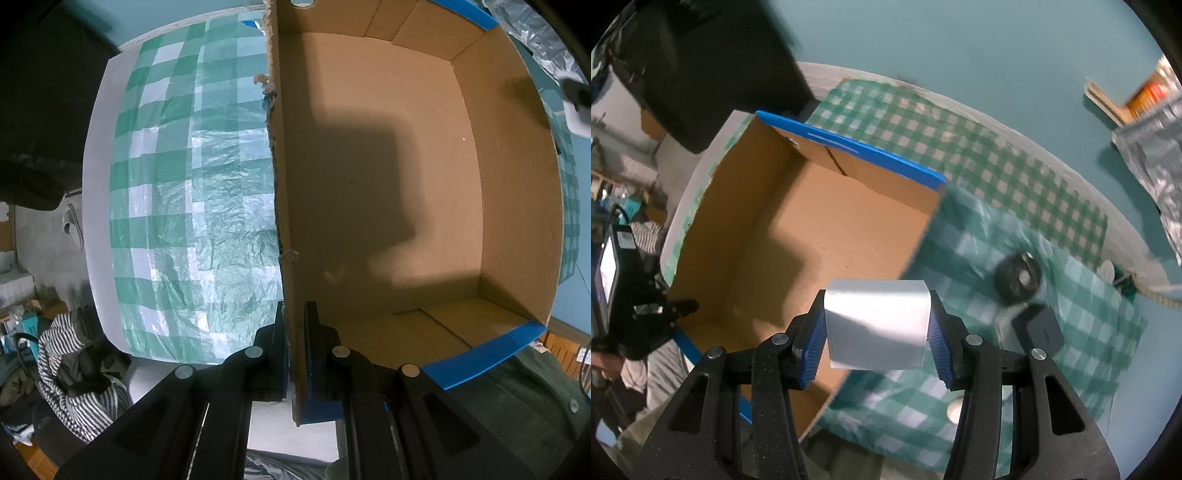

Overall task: Organize rigid objects
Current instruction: 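Lift the white block with the right tool and carry it over the box, then lower the white block into the box and open the right tool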

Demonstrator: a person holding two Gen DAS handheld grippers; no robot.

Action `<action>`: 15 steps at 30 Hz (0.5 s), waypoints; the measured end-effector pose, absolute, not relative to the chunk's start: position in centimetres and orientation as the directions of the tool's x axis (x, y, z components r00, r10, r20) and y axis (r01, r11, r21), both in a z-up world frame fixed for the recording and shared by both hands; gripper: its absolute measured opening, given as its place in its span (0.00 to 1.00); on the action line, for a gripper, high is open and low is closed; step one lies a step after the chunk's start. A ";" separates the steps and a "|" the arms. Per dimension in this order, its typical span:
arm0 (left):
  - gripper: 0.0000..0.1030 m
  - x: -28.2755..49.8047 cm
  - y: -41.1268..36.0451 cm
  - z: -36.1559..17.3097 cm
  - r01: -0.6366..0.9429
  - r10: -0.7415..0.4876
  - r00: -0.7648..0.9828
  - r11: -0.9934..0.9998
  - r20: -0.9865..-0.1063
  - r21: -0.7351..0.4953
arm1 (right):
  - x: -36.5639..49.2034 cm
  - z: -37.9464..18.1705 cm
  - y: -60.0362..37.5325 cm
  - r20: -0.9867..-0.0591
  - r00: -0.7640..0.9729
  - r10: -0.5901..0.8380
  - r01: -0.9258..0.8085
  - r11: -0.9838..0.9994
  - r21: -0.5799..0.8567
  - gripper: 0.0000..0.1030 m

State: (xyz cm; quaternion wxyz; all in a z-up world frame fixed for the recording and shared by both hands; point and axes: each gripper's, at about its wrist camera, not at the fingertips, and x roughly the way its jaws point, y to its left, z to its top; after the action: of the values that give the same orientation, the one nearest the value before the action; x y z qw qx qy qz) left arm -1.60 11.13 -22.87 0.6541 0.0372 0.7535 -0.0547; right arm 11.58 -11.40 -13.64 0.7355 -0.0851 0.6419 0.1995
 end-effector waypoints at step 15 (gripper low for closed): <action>0.07 -1.5 11.6 -23.1 0.108 -0.015 -0.144 0.994 -0.989 -0.031 | 13.8 -19.9 -5.1 -0.993 -0.023 0.118 -0.479 0.870 0.115 0.48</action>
State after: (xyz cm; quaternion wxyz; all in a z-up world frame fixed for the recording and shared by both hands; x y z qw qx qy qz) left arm -1.54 11.64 -23.10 0.6534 0.0310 0.7549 -0.0471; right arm 13.79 -5.10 -19.90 0.6862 -0.1323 0.6814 0.2176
